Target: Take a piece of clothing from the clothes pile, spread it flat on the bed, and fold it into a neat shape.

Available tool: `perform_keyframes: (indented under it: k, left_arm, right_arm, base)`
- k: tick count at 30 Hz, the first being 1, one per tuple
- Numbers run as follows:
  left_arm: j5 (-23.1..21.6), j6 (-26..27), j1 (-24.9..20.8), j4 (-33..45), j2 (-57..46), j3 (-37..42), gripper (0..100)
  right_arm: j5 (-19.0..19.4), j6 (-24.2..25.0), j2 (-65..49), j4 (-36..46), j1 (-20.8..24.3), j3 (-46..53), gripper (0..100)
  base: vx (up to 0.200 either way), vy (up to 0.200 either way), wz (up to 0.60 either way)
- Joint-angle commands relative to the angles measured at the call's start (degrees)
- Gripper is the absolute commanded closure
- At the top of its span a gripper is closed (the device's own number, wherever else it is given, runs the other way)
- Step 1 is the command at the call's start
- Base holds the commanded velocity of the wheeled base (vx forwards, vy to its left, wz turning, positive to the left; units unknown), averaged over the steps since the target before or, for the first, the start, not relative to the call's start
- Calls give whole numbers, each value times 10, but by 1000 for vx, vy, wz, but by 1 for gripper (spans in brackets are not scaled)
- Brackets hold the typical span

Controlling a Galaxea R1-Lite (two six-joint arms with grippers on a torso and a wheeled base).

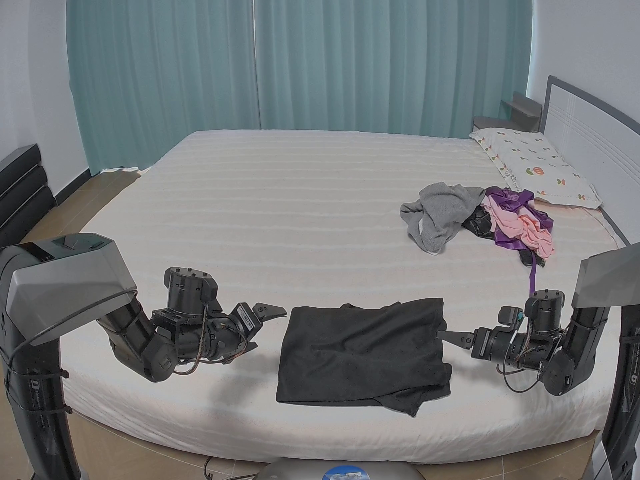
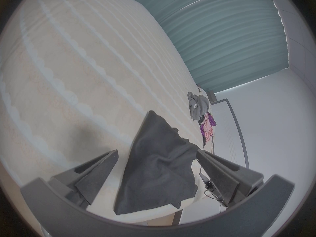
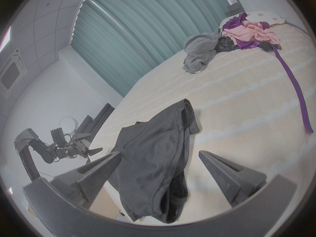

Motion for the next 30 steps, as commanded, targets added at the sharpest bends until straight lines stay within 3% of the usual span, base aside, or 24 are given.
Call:
perform_keyframes:
  k: [1, 5, 11, 15, 21, 25, 26, 30]
  left_arm:
    - [2, 0, -9, 3, 16, -30, 0]
    - [20, 12, -8, 2, 55, -86, 0]
    - [35, 94, -21, 45, 110, -164, 0]
    - [46, 96, -26, 86, 133, -225, 0]
    - [116, 96, -55, 116, 188, -312, 0]
    - [115, 95, -57, 145, 193, -336, 0]
    - [115, 95, -57, 145, 193, -336, 100]
    - [122, 93, -56, 178, 200, -361, 100]
  right_arm:
    - [-15, 41, 10, 6, 15, -43, 0]
    - [-50, 56, 29, 15, 24, -83, 0]
    - [-76, 56, 62, 16, 40, -116, 0]
    - [-78, 56, 70, 16, 46, -128, 0]
    - [-86, 57, 81, 16, 57, -139, 0]
    - [-94, 62, 89, 16, 65, -161, 0]
    - [-94, 62, 89, 16, 65, -161, 0]
    - [-101, 91, 94, 15, 65, -186, 0]
  base:
    - [0, 0, 0]
    - [0, 0, 0]
    - [0, 0, 0]
    - [0, 0, 0]
    - [0, 0, 0]
    - [0, 0, 0]
    - [0, 0, 0]
    - [0, 0, 0]
